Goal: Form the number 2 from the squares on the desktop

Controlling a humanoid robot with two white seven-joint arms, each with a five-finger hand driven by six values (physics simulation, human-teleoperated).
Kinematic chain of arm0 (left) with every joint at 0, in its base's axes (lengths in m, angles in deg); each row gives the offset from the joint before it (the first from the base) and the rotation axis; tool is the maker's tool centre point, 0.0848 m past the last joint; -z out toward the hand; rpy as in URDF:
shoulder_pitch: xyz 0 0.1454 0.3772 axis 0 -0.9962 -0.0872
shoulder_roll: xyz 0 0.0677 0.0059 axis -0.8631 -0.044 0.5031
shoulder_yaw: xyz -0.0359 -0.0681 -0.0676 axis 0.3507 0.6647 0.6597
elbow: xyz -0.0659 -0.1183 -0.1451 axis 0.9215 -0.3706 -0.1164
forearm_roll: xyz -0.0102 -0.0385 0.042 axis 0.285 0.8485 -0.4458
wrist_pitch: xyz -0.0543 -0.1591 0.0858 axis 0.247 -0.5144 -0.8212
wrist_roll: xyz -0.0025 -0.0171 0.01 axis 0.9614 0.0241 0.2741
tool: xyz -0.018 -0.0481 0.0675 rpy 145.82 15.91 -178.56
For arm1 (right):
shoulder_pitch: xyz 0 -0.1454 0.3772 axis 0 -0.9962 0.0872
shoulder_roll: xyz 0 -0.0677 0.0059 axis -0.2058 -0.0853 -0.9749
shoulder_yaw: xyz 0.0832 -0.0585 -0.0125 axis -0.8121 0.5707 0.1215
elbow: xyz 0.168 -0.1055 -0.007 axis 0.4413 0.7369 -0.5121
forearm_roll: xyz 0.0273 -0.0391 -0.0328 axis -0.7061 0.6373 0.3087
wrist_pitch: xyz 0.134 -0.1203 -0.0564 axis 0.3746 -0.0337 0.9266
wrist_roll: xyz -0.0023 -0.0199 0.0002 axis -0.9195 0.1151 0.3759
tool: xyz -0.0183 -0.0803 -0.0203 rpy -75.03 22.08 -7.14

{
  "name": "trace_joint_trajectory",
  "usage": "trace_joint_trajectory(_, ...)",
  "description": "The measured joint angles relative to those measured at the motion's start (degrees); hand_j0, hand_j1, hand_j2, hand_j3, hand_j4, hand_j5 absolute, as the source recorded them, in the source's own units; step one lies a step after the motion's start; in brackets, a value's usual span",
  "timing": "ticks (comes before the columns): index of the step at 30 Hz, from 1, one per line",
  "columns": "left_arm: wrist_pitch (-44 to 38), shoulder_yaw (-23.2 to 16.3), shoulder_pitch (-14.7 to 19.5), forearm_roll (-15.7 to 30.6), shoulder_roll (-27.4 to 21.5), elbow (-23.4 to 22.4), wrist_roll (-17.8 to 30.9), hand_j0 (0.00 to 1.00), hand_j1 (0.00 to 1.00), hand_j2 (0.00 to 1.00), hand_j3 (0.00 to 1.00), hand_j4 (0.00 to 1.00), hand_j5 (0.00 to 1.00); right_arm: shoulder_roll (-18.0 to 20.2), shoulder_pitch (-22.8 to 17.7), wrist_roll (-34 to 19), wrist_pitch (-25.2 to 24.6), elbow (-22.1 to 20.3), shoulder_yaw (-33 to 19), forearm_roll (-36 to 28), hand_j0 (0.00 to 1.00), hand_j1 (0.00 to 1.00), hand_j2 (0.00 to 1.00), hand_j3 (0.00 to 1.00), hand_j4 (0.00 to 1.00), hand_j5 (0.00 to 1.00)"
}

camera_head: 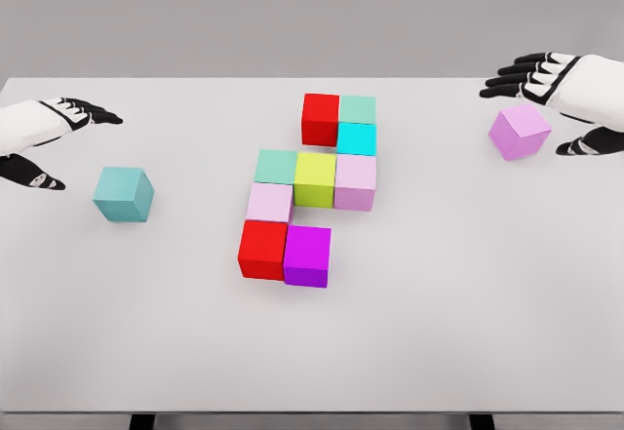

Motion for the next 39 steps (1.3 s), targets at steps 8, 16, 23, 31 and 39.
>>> trace_joint_trajectory(8, -0.07, -2.39, 5.71, 0.5, -0.4, -0.03, -0.03, 1.0, 1.0, 1.0, 1.0, 1.0, 1.0, 0.01, 0.26, 0.0, 0.0, 0.28, -0.05, -0.23, 1.0, 1.0, 1.0, 1.0, 1.0, 1.0)
trace_joint_trajectory(16, -10.12, -17.56, 8.44, 16.32, -1.52, 8.24, 2.14, 1.0, 1.0, 1.0, 1.0, 1.0, 1.0, -0.18, 6.06, 0.01, -0.03, 3.11, 7.28, -0.43, 1.0, 1.0, 1.0, 1.0, 1.0, 1.0)
trace_joint_trajectory(23, -28.0, -19.0, 8.44, 18.56, -2.93, 14.49, 3.22, 1.0, 1.0, 1.0, 1.0, 1.0, 1.0, -3.53, 13.36, 0.01, -0.05, 8.74, 14.83, 2.67, 1.0, 1.0, 1.0, 1.0, 1.0, 1.0)
trace_joint_trajectory(31, -34.1, -18.97, 8.44, 15.33, -2.92, 15.94, 3.39, 1.0, 1.0, 1.0, 1.0, 1.0, 1.0, -4.8, 13.71, 0.0, -0.01, 12.89, 19.25, 4.44, 1.0, 1.0, 1.0, 1.0, 1.0, 1.0)
trace_joint_trajectory(39, -36.87, -19.38, 8.26, 14.32, -2.69, 15.34, 3.42, 1.0, 1.0, 1.0, 1.0, 1.0, 1.0, -6.86, 17.67, 0.01, -0.02, 19.91, 22.8, 8.02, 1.0, 1.0, 1.0, 1.0, 1.0, 1.0)
